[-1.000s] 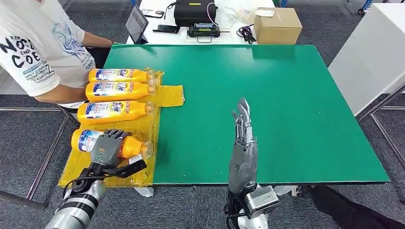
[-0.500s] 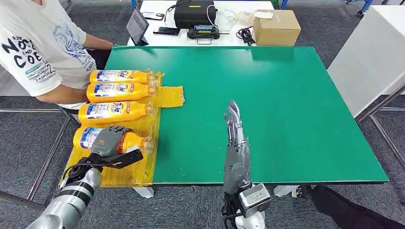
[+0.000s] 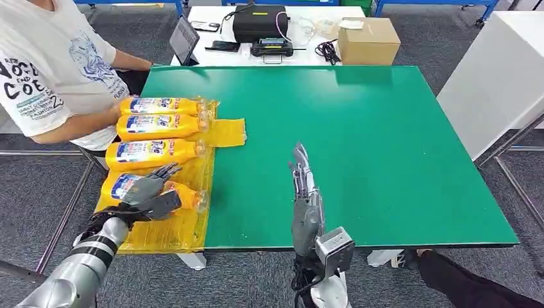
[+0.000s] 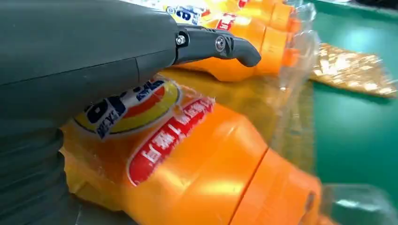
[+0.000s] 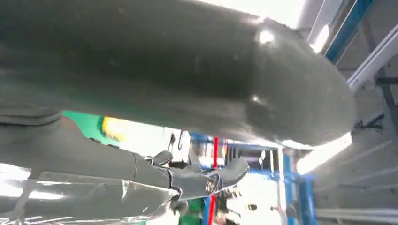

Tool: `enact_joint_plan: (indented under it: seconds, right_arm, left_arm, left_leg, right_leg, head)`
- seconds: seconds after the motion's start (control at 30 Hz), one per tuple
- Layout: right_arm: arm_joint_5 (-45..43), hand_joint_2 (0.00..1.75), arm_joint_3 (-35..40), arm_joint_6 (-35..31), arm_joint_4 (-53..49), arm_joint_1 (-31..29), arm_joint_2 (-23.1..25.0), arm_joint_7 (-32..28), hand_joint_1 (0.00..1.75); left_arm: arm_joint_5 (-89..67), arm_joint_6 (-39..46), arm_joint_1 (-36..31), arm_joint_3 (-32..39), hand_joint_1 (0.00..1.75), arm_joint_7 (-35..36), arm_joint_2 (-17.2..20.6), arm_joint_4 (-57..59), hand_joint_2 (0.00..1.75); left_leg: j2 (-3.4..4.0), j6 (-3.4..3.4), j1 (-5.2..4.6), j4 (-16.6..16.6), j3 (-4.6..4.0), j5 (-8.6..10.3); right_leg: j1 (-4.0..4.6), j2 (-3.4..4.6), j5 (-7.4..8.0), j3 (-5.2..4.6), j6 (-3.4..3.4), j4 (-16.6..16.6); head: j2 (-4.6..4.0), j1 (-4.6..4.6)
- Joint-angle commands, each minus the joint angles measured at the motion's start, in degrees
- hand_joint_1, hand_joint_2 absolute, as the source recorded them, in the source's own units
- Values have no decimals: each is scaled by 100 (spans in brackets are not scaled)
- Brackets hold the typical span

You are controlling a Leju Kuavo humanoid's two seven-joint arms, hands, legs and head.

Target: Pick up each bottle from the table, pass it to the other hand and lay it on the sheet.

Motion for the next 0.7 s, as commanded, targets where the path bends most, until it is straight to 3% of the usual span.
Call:
enact_joint_plan:
  seconds: [0.03, 0.13, 0.17, 0.23, 0.27, 0.3, 0.33, 0.37, 0.47, 0.57, 0.7]
  right_arm:
    - [-181, 0, -278, 199, 829, -371, 22, 19, 0]
    - [-181, 0, -279, 199, 872, -388, 30, 19, 0]
    - [-181, 0, -279, 199, 872, -388, 30, 19, 0]
    - [-181, 0, -277, 198, 864, -384, 31, 19, 0]
    - [-186, 0, -278, 198, 858, -381, 28, 24, 0]
    - [-291, 0, -291, 282, 913, -403, 34, 73, 0]
    - [-402, 175, -304, 385, 955, -407, 40, 96, 0]
    - [-418, 175, -321, 404, 977, -402, 44, 91, 0]
    - [-417, 175, -335, 433, 1025, -403, 52, 65, 0]
    - [-430, 175, -357, 439, 1058, -416, 56, 74, 0]
    - [-447, 175, -414, 415, 969, -369, 63, 141, 0]
  left_arm:
    - [1308, -1596, 1012, 325, 0, -352, 72, 229, 175]
    - [1358, -1617, 1052, 291, 0, -357, 110, 182, 175]
    - [1358, -1617, 1052, 291, 0, -357, 110, 182, 175]
    - [1368, -1623, 1044, 280, 0, -350, 108, 176, 175]
    - [1572, -1845, 1029, 349, 0, -345, 91, 206, 175]
    - [1969, -2232, 1050, 518, 0, -330, 69, 203, 175]
    - [2497, -2577, 1055, 822, 0, -276, -36, 194, 175]
    - [2878, -2831, 1122, 875, 0, -205, -126, 23, 175]
    - [3825, -3266, 1240, 848, 0, 99, -264, -307, 175]
    - [3945, -3112, 1326, 411, 0, 126, -171, -536, 175]
    - [3675, -2286, 1257, 19, 0, 235, -142, -412, 175]
  left_leg:
    - [44, -8, -3, -34, 43, -1]
    - [-9, 4, -16, -33, 89, -16]
    - [3, 1, -14, -43, 92, -12]
    - [-41, 8, -19, -20, 129, -43]
    - [-21, 4, -11, -24, 98, -33]
    - [-32, -13, -14, -12, 137, -79]
    - [-42, -9, -16, -8, 165, -92]
    - [-18, -17, -9, -2, 130, -90]
    - [-19, 7, -8, -43, 156, -59]
    - [-20, -3, -5, -33, 158, -68]
    - [-23, -5, -3, -31, 136, -62]
  right_leg:
    - [-2, 46, 8, 27, -15, -29]
    - [-16, 13, -31, 82, -5, -11]
    - [-14, 24, -25, 79, -7, -21]
    - [-19, -23, -75, 106, -17, 4]
    - [-11, -6, -60, 54, -26, -5]
    - [-15, -15, -90, 74, -23, 11]
    - [-16, -25, -113, 108, -14, 17]
    - [-9, -3, -97, 67, -24, 20]
    - [-9, -11, -71, 140, -14, -23]
    - [-3, -8, -77, 146, -16, -19]
    - [-2, -9, -83, 127, -9, -13]
  head:
    - [0, -2]
    - [0, 0]
    - [0, -4]
    - [0, 0]
    - [0, 0]
    - [0, -2]
    - [0, 2]
    - [0, 0]
    - [0, 9]
    - [0, 5]
    - [0, 2]
